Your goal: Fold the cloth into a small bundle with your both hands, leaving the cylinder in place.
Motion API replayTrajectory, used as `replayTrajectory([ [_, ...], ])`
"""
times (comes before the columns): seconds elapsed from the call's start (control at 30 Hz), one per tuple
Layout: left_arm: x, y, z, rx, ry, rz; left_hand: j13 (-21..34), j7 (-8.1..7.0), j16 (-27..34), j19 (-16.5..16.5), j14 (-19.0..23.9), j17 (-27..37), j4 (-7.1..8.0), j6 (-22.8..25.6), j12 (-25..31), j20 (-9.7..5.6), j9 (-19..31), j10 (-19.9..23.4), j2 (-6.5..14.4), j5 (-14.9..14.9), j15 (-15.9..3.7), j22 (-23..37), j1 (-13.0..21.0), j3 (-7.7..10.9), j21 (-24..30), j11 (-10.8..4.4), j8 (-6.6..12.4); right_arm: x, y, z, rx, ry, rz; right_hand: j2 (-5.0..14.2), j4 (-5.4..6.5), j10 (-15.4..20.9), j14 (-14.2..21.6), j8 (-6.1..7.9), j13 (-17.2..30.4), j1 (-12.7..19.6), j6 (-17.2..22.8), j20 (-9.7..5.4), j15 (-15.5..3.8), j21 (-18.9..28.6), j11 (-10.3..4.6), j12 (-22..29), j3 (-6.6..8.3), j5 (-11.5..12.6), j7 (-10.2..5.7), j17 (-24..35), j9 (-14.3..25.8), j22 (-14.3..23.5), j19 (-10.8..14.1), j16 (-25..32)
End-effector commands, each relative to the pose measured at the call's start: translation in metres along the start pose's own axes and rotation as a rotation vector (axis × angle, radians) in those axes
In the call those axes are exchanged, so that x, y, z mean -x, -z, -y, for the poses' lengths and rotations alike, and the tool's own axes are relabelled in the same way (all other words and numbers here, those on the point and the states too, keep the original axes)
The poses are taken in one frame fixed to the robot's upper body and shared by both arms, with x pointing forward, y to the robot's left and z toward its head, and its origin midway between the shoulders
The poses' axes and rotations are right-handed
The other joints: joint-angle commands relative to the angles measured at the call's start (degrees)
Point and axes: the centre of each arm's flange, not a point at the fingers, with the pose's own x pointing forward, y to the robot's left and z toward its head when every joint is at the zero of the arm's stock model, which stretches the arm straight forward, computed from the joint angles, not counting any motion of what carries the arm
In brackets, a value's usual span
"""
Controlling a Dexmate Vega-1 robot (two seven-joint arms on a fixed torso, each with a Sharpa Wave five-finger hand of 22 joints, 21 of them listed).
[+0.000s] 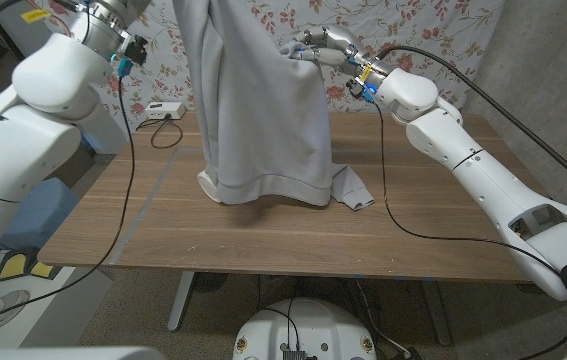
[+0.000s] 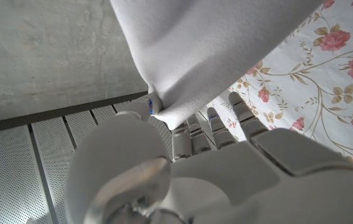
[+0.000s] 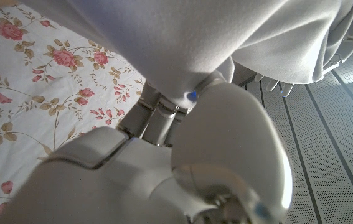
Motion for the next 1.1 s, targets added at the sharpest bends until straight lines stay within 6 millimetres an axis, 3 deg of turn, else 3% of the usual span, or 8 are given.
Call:
replayTrajectory([
  [0.03, -0.011, -0.011, -0.032, -0.065, -0.131, -0.06, 0.3, -2.43, 0.0, 0.6, 0.5, 0.2, 0.27, 1.6, 0.1, 0.14, 0.0, 0.1, 0.6, 0.1, -1.19, 0.2, 0.1, 0.46, 0.3, 0.24, 0.43, -0.016, -0.002, -0.003, 0.005, -0.017, 0.007, 2.19, -0.1, 3.7, 2.9, -0.17, 12.4, 2.7, 0.6, -6.58, -2.4, 0.4, -2.13, 1.4, -0.01, 0.6, 0.01, 0.2, 0.2, 0.0, 0.1, -0.1],
  [0.33, -0.004, -0.04, -0.048, -0.177, -0.256, -0.069, 0.4, -3.04, 0.1, 0.7, 0.7, 0.2, 0.34, 1.7, 0.1, 0.39, -0.1, 0.2, 0.5, 0.2, -1.2, 0.2, -0.2, 0.5, 0.6, -0.09, 0.82, -0.025, 0.0, -0.014, -0.001, -0.054, 0.0, 2.18, -0.11, 3.9, 3.1, -0.33, 12.5, 2.8, 0.8, -6.52, -2.39, 0.4, -2.2, 1.3, -0.03, 0.6, 0.14, 0.2, 0.3, -0.1, 0.2, -0.1],
  [0.57, 0.016, -0.056, -0.058, -0.362, -0.349, -0.251, 0.5, -3.11, 0.0, 0.6, 0.6, 0.2, 0.36, 1.8, -0.1, 0.81, -0.6, 0.1, 0.3, 0.3, -0.46, 0.2, -0.3, 0.56, 0.8, 0.46, 0.93, -0.031, 0.011, -0.029, -0.036, -0.114, -0.021, 2.19, -0.13, 4.1, 3.3, -0.61, 12.1, 2.8, 0.6, -6.37, -2.37, 0.5, -2.11, 1.0, -0.03, 0.6, 0.46, 0.1, 0.3, -0.1, 0.6, -0.2],
  [0.7, 0.029, -0.054, -0.063, -0.387, -0.347, -0.366, 0.3, -3.1, -0.2, -0.1, 0.1, 0.1, 0.21, 2.4, -0.5, 1.69, -1.4, -0.3, 0.0, 0.8, 0.84, 0.2, -0.5, 0.67, 0.8, 2.03, 1.14, -0.034, 0.019, -0.038, -0.062, -0.147, -0.04, 2.18, -0.21, 4.3, 3.6, -0.71, 11.8, 2.9, 0.6, -6.2, -2.36, 0.6, -2.06, 0.7, 0.0, 0.5, 0.45, 0.0, 0.2, -0.1, 0.9, -0.2],
  [0.87, 0.04, -0.047, -0.067, -0.44, -0.323, -0.517, -0.1, -1.95, -0.4, -1.7, -1.2, -0.1, -0.08, 2.4, -1.9, 3.55, -2.0, -1.5, -0.2, 1.8, 3.45, 0.1, -0.6, 1.07, 0.5, 4.6, 1.48, -0.039, 0.032, -0.048, -0.091, -0.191, -0.076, 2.26, -0.21, 4.3, 3.8, -0.88, 11.5, 2.9, 0.6, -5.98, -2.3, 0.6, -2.13, 0.5, 0.06, 0.4, 0.48, -0.3, 0.2, -0.2, 1.2, -0.4],
  [0.9, 0.041, -0.045, -0.067, -0.452, -0.317, -0.543, -0.3, -1.53, -0.4, -2.2, -1.7, -0.2, -0.22, 2.4, -2.2, 3.98, -2.2, -1.7, -0.3, 2.2, 4.03, 0.1, -0.6, 1.24, 0.4, 5.75, 1.54, -0.041, 0.034, -0.05, -0.097, -0.202, -0.083, 2.28, -0.21, 4.3, 3.8, -0.95, 11.4, 2.9, 0.5, -5.93, -2.28, 0.6, -2.1, 0.4, 0.08, 0.4, 0.56, -0.4, 0.2, -0.2, 1.2, -0.4],
  [1.1, 0.041, -0.035, -0.063, -0.563, -0.316, -0.656, -0.6, -0.36, -0.4, -2.9, -2.5, -0.4, -0.52, 2.3, -2.9, 5.08, -2.4, -1.9, -0.2, 3.4, 5.75, 0.1, -0.5, 1.67, 0.3, 7.56, 1.87, -0.045, 0.047, -0.06, -0.113, -0.252, -0.121, 2.64, 0.18, 4.4, 3.3, -1.25, 10.8, 2.4, 0.3, -5.54, -2.14, 0.4, -1.77, -0.1, 0.12, 0.1, 0.7, -1.6, 0.1, -0.3, 1.4, -1.3],
])
